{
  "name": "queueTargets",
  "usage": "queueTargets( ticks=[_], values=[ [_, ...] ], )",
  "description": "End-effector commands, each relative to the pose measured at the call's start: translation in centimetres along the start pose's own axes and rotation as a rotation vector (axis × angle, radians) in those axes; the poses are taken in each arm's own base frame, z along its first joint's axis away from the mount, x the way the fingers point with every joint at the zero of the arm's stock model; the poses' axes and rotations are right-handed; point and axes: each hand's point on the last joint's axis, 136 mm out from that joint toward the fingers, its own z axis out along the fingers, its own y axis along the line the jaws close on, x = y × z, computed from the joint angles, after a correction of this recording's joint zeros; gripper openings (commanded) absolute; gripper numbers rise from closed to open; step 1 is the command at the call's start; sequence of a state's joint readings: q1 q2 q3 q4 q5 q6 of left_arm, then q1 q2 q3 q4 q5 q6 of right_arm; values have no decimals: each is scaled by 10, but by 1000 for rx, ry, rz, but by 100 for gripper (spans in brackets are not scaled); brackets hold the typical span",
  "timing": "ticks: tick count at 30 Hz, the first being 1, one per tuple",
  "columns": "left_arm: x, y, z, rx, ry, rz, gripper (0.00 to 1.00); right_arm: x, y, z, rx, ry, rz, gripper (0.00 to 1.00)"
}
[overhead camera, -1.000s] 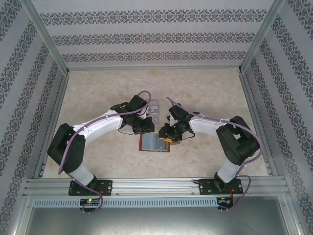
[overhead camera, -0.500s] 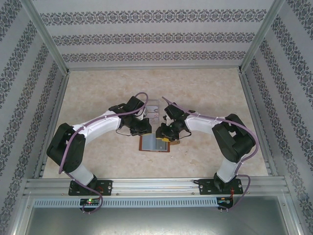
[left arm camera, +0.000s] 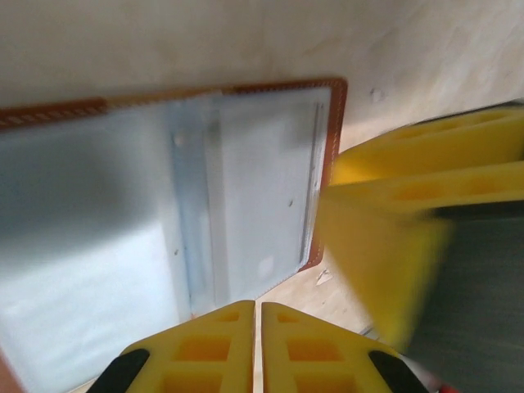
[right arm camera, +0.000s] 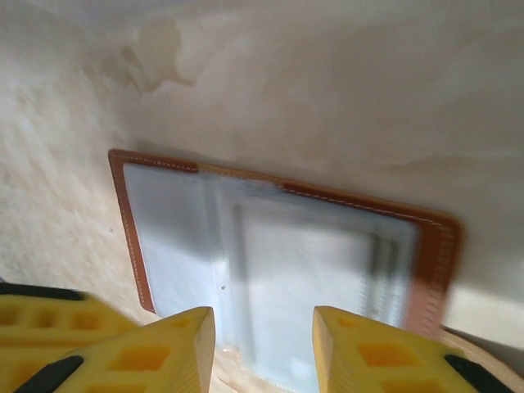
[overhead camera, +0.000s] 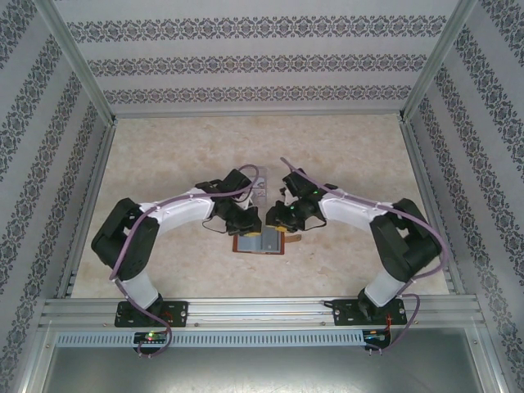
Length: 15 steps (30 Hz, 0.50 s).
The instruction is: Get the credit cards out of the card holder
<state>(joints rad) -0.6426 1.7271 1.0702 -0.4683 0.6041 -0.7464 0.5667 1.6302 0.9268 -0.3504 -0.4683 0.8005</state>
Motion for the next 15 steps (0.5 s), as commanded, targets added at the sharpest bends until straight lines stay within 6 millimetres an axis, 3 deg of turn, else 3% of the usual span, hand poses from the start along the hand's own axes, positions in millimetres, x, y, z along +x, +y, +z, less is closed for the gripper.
queueTargets(
  ticks=[1, 8, 15],
  values=[
    [3, -18, 13, 38, 46, 22, 11, -10, -20, -20, 26, -82, 64, 38],
    [18, -27, 43, 26, 168, 60, 11, -11, -34, -33, 22, -102, 93, 38],
    [23, -2, 46, -102, 174, 51, 11, -8, -36, -31, 19, -89, 93, 38]
  ],
)
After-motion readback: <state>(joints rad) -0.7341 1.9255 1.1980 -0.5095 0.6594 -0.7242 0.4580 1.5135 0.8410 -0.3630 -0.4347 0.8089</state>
